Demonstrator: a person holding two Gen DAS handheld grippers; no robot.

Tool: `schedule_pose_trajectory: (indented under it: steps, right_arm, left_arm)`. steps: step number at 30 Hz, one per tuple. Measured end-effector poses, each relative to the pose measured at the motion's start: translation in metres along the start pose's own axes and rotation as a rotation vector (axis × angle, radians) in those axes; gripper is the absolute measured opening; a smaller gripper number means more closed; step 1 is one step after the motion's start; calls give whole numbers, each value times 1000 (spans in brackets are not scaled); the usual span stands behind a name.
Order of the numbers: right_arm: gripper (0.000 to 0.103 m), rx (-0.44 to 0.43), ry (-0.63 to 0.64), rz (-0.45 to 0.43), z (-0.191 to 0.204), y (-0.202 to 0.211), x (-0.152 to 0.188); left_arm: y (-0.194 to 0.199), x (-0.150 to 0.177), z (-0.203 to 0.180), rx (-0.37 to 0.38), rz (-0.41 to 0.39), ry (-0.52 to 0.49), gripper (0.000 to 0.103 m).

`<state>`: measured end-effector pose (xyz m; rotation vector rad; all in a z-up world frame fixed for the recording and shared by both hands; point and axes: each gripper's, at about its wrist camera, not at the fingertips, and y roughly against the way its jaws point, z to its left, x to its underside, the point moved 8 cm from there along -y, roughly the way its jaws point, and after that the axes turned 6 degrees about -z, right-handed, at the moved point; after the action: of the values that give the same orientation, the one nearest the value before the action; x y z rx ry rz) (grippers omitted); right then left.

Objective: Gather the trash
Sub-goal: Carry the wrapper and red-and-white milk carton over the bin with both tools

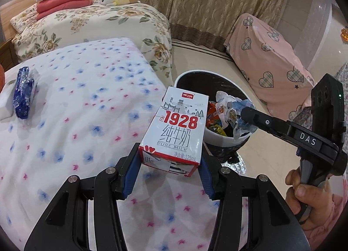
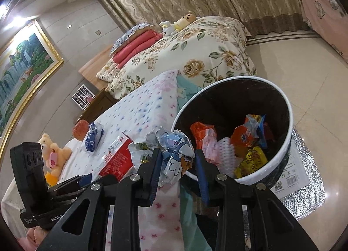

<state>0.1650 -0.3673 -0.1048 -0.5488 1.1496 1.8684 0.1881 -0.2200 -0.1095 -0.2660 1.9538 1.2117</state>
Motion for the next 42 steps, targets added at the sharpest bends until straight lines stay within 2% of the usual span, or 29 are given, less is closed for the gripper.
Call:
schedule_pose_trajectory:
  steps: [20, 42]
  right_arm:
    - [31, 60, -38, -28, -38, 13, -9]
    - [31, 98, -29, -27, -60, 5, -24]
  left_arm:
    - [-20, -13, -38, 32, 9, -66, 48]
    - [-49, -29, -59, 27, 36, -108, 48]
